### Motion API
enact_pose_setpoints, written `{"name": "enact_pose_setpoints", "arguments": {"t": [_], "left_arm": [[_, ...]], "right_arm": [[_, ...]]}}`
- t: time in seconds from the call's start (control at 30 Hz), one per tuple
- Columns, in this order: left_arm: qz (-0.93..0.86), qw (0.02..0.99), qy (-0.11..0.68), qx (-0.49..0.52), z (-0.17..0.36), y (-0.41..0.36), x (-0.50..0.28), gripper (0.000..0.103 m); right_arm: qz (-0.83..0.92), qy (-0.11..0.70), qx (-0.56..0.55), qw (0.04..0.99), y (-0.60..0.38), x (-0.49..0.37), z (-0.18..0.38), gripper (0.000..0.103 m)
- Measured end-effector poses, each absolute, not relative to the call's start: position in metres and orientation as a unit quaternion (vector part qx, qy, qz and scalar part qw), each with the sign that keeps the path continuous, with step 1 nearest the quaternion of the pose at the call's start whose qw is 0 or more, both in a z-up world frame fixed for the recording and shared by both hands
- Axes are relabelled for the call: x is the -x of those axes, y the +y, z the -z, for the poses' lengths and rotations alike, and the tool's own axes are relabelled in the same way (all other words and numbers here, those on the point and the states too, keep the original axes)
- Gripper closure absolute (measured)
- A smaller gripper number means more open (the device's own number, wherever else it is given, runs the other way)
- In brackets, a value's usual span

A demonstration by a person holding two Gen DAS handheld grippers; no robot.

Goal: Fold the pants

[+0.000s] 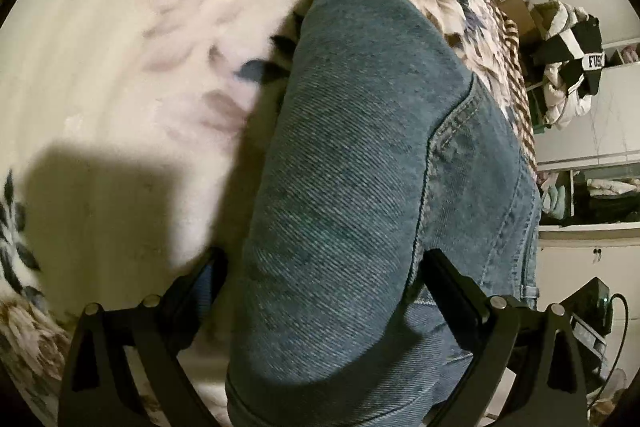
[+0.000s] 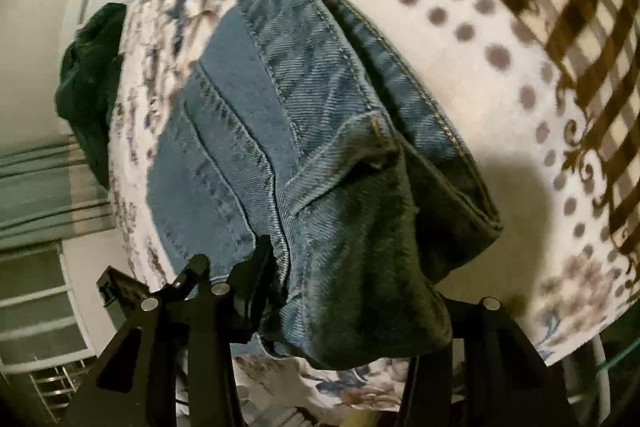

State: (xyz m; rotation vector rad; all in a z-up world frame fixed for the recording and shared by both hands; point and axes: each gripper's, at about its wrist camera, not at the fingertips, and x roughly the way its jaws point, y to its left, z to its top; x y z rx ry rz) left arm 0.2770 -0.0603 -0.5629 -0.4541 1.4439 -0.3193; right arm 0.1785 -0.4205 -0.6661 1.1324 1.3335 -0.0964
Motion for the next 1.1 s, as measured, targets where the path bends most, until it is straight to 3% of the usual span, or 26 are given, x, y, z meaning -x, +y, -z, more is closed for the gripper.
{"name": "enact_pose_setpoints", "arguments": {"t": [0.13,0.2,0.23,0.3,0.33,0.47,0.6,0.7,0.77,0.87,0.9,1.0,1.07,1.1], "left_arm": [[0.146,0.713,0.654,0.204,0.563,-0.060,-0.278,0.003],[0.147,0.713,0.655,0.204,0.564,-0.061,-0.280,0.003],[0.148,0.713,0.655,0.202,0.564,-0.063,-0.282,0.003],[0.149,0.714,0.655,0.199,0.564,-0.064,-0.282,0.003],[0.148,0.714,0.655,0.199,0.565,-0.065,-0.283,0.003],[0.154,0.712,0.655,0.202,0.564,-0.064,-0.283,0.003],[0.172,0.707,0.647,0.227,0.568,-0.060,-0.284,0.003],[0.178,0.698,0.653,0.234,0.577,-0.058,-0.289,0.003],[0.186,0.693,0.652,0.243,0.579,-0.056,-0.293,0.003],[0.199,0.697,0.638,0.258,0.578,-0.052,-0.295,0.003],[0.203,0.700,0.630,0.268,0.578,-0.050,-0.294,0.004],[0.220,0.717,0.601,0.277,0.569,-0.049,-0.290,0.042],[0.227,0.722,0.591,0.279,0.565,-0.048,-0.287,0.053],[0.228,0.724,0.587,0.282,0.562,-0.047,-0.285,0.057]], "right_arm": [[0.058,0.589,-0.472,0.653,-0.416,-0.177,0.650,0.049],[0.047,0.580,-0.477,0.659,-0.411,-0.183,0.656,0.037],[0.041,0.570,-0.487,0.660,-0.411,-0.185,0.664,0.027],[0.033,0.561,-0.500,0.659,-0.408,-0.192,0.687,0.023],[0.020,0.552,-0.513,0.658,-0.407,-0.193,0.701,0.024],[0.020,0.518,-0.505,0.691,-0.413,-0.189,0.692,0.064],[-0.016,0.483,-0.471,0.738,-0.419,-0.193,0.652,0.069],[-0.026,0.529,-0.487,0.694,-0.429,-0.206,0.679,0.063],[-0.036,0.546,-0.517,0.658,-0.434,-0.207,0.709,0.041],[-0.073,0.521,-0.561,0.639,-0.436,-0.203,0.727,0.035],[-0.081,0.512,-0.566,0.641,-0.436,-0.202,0.727,0.035],[-0.104,0.497,-0.567,0.648,-0.426,-0.201,0.719,0.041],[-0.090,0.508,-0.539,0.666,-0.421,-0.200,0.711,0.061],[-0.089,0.505,-0.540,0.667,-0.421,-0.198,0.709,0.063]]}}
